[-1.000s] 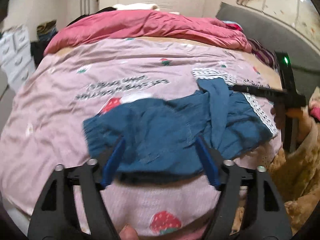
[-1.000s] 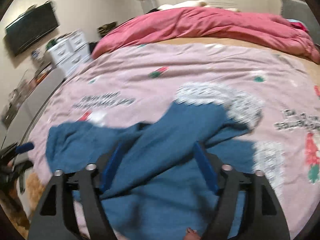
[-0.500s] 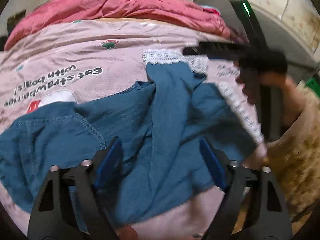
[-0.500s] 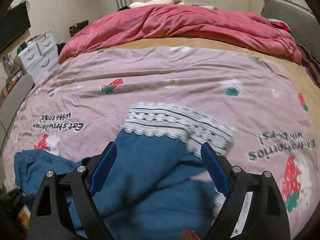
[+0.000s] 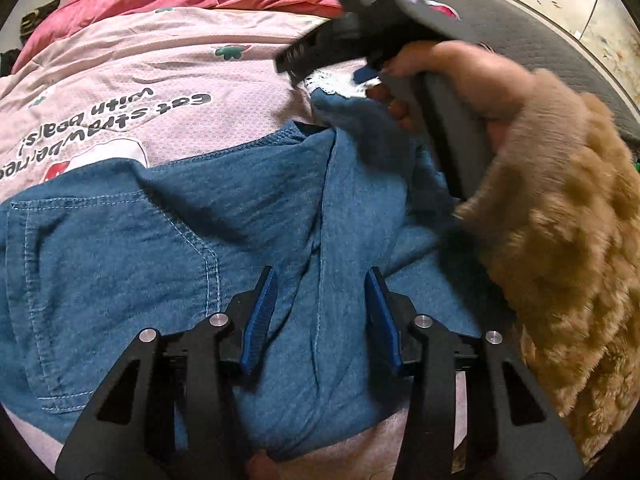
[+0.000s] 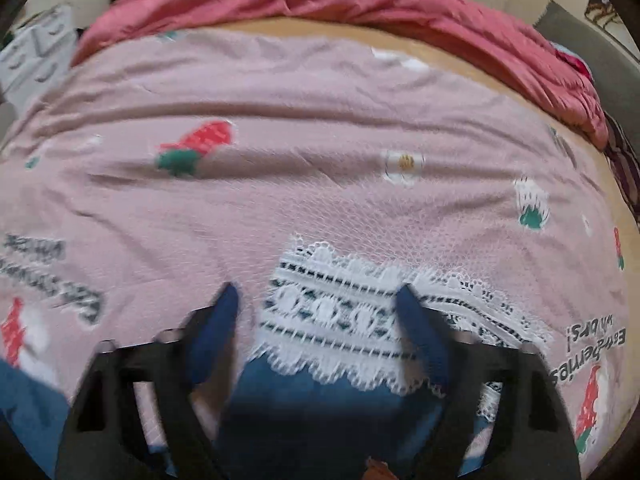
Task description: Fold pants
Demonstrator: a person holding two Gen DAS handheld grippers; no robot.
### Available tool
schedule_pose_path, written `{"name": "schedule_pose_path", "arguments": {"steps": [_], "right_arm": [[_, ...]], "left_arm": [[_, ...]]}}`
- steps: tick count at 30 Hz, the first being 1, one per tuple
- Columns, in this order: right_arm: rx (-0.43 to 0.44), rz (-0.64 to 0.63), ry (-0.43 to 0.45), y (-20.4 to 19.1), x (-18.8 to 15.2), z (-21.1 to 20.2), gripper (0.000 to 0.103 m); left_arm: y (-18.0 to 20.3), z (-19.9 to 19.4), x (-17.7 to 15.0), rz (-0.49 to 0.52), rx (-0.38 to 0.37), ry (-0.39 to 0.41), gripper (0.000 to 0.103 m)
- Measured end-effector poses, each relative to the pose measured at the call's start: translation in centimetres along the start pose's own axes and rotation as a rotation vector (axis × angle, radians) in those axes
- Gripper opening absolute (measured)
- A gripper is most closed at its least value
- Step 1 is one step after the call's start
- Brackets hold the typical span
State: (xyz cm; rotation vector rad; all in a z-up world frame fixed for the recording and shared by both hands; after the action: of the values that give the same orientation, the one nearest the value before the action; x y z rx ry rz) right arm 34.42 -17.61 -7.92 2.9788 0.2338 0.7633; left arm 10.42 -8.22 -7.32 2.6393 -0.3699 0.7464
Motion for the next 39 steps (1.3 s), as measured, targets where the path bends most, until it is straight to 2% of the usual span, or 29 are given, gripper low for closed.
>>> {"name": "schedule_pose_path", "arguments": {"steps": [1,3,7,10,17,18,19,20,21,23,26,30,33,36,39], "right_arm": [[0.018,-0.003,-0.014,0.1,-0.3,0.6,0.025],[0.055,0.002,0.011,0.6,-0.8,0.3,0.011],[0.215,0.151,0.097,4.4,-2.4,-3.5,0.011],[0.263,0.237,0.155,7.7,-4.2,-6.4,0.011],[0.268,0.413,0.269,15.0,-10.8,-12.9,0.011],[0.277,0.441,0.269,15.6,-12.0,-13.4,0.011],[0.286,0.459,0.268,15.9,-12.8,-13.6,0.011],[0.294,0.475,0.265,16.3,-13.6,-13.8,0.011],[0.299,0.494,0.260,16.6,-14.6,-14.0,0.011],[0.303,0.528,0.250,17.5,-16.2,-14.4,0.011],[0.321,0.618,0.205,18.6,-19.0,-14.1,0.011],[0.391,0.741,0.160,19.5,-23.3,-14.5,0.011],[0.382,0.738,0.113,19.2,-25.6,-14.2,0.014],[0.343,0.737,0.060,19.4,-27.1,-13.0,0.023],[0.410,0.790,0.070,20.0,-28.6,-12.8,0.028]], "left_arm": [[0.1,0.0,-0.1,0.006,-0.001,0.002,0.038],[0.1,-0.4,-0.3,0.007,-0.012,0.008,0.038],[-0.5,-1.1,-0.6,-0.002,-0.062,0.023,0.046],[-0.3,-1.3,-0.5,0.026,-0.062,0.033,0.050],[1.6,-0.6,-0.2,0.111,-0.040,0.042,0.049],[2.0,-0.5,-0.2,0.128,-0.040,0.044,0.046],[2.7,-0.4,-0.1,0.142,-0.043,0.048,0.033],[3.3,-0.3,-0.3,0.169,-0.050,0.050,0.025],[3.7,-0.2,-0.3,0.191,-0.053,0.049,0.024],[4.3,0.1,-0.5,0.250,-0.054,0.033,0.013],[4.3,0.5,-0.6,0.313,-0.040,-0.001,0.010],[3.4,-0.8,-0.7,0.324,-0.083,-0.016,0.008],[2.7,-1.4,-0.7,0.327,-0.096,-0.022,0.008],[2.6,-0.9,-1.2,0.328,-0.100,-0.026,0.008],[2.9,-0.6,-1.5,0.317,-0.120,-0.034,0.009]]}}
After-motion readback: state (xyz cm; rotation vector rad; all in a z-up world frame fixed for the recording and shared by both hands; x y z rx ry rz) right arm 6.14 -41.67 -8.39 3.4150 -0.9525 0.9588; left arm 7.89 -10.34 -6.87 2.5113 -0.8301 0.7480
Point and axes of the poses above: each gripper's, at about its wrist camera, not at the fingertips, and z roughly the way its jaws point, y to its right, x to its top, the point moved 5 cm from there along z, roughly the way its jaws point, and after that the axes turned 2 degrees about -x, right-handed, at the moved point
